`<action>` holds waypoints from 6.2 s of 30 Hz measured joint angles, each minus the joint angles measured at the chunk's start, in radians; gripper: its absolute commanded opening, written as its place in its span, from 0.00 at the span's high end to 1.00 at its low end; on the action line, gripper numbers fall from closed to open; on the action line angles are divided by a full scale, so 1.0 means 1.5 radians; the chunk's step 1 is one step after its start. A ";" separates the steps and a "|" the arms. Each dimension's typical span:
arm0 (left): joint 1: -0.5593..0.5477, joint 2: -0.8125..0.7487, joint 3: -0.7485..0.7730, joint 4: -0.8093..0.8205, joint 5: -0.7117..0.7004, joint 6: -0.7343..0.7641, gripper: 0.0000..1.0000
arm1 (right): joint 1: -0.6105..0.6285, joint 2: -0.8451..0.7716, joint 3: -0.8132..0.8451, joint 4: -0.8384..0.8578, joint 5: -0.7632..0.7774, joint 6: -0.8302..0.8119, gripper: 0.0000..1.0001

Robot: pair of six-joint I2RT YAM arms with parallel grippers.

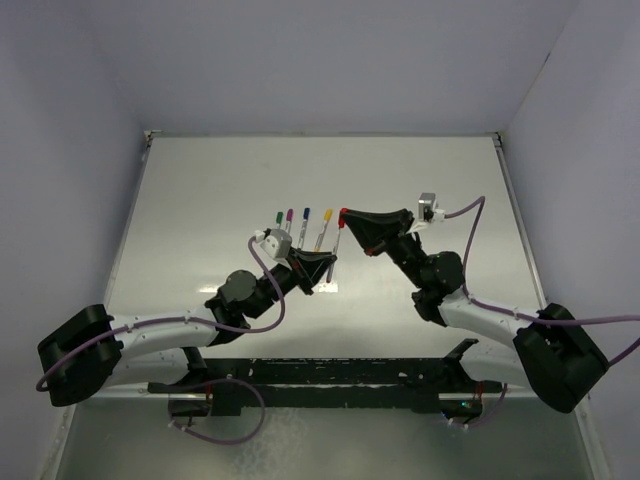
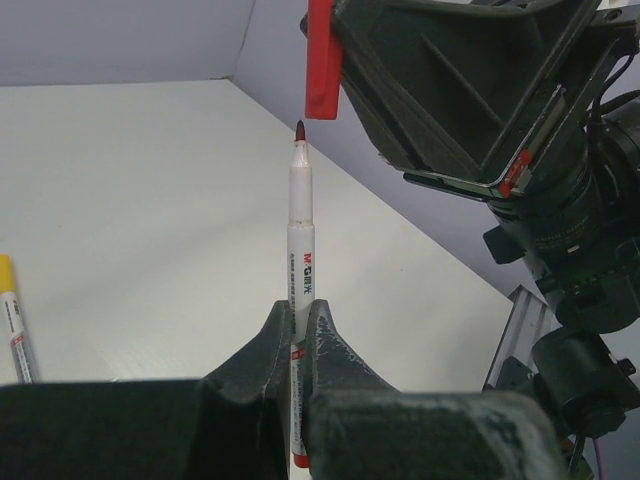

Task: Insert the pens into the pen caps

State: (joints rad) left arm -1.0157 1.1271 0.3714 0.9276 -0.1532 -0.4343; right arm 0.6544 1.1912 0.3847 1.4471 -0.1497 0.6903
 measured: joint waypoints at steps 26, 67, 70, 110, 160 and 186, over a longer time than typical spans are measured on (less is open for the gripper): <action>0.000 0.000 0.000 0.001 -0.005 0.000 1.00 | 0.001 0.024 0.003 0.020 0.000 0.012 1.00; 0.000 0.002 -0.006 0.022 -0.030 0.006 1.00 | 0.020 0.056 0.014 0.011 -0.003 0.017 1.00; 0.000 0.003 -0.006 0.038 -0.040 0.008 1.00 | 0.026 0.057 0.014 0.008 -0.008 0.020 1.00; 0.032 -0.002 0.055 -0.102 -0.067 0.130 1.00 | 0.063 0.034 0.080 -0.228 0.059 -0.055 1.00; 0.110 0.071 0.090 -0.226 -0.018 0.034 1.00 | 0.127 -0.131 0.166 -0.554 0.254 -0.242 0.58; 0.193 0.561 0.535 -0.474 0.065 -0.014 1.00 | 0.127 -0.264 0.102 -0.754 0.511 -0.183 0.58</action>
State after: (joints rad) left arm -0.7269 1.9678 1.1732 0.2169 -0.0559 -0.4553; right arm 0.8452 0.7956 0.5377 0.3161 0.6170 0.4156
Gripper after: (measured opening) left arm 0.028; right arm 0.419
